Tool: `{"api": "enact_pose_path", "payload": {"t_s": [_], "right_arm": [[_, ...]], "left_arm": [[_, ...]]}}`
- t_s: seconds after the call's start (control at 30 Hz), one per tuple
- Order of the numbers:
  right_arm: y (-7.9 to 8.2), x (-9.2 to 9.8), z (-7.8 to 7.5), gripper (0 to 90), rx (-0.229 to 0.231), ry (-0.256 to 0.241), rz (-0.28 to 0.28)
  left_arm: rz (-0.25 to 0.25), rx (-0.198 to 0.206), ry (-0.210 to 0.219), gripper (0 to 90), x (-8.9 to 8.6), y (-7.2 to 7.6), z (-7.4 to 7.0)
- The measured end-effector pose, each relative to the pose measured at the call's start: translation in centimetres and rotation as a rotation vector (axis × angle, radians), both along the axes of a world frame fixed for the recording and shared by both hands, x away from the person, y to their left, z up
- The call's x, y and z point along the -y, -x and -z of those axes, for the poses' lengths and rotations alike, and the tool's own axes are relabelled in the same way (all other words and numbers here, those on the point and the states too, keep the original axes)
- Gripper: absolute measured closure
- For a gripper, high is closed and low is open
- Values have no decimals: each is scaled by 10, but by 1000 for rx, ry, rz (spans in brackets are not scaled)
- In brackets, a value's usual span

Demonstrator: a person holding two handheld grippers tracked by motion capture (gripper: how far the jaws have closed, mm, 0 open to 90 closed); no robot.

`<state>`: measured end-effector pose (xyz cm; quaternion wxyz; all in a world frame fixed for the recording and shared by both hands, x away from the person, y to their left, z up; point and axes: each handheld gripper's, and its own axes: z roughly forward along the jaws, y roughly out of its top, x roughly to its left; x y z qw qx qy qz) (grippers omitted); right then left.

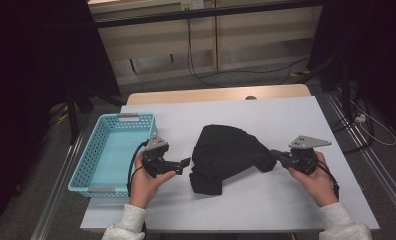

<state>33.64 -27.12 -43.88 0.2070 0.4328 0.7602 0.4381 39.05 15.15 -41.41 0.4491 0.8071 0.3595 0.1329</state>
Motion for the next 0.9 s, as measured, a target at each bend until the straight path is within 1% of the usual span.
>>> {"api": "enact_pose_path", "payload": {"t_s": [0.1,0.33,0.37,0.4,0.47,0.5,0.53,0.57,0.6,0.63,0.7,0.73,0.77,0.87,0.9], "right_arm": [[2,-2,1,899,-5,7,-8],[2,-10,5,894,-11,24,-35],[3,-11,5,893,-9,22,-33],[2,-12,5,893,-11,21,-34],[2,-13,6,884,-13,28,-39],[3,-15,7,883,-16,31,-40],[3,-15,8,878,-20,34,-47],[3,-16,9,872,-23,35,-48],[3,-18,9,869,-28,38,-48],[3,-19,10,858,-29,45,-50],[3,-21,11,844,-30,54,-51],[3,-22,11,836,-33,50,-57],[3,-22,11,807,-32,45,-61],[3,-24,12,786,-29,48,-67],[3,-25,12,786,-28,51,-67]], "left_arm": [[16,0,-6,31,5,0,0],[87,10,-16,40,20,5,0],[96,4,-8,48,24,7,1],[117,6,-19,57,26,7,1],[145,6,-18,97,32,10,2],[166,-2,-27,122,36,11,3],[184,-6,-25,136,39,13,4],[193,-10,-23,146,41,14,5],[206,-20,-30,159,44,15,6],[220,-21,-33,190,46,15,7],[235,-19,-56,223,50,17,10],[242,-22,-58,243,51,17,11],[250,-24,-61,263,52,18,12],[282,-30,-76,292,58,20,16],[282,-32,-88,300,59,20,18]]}}
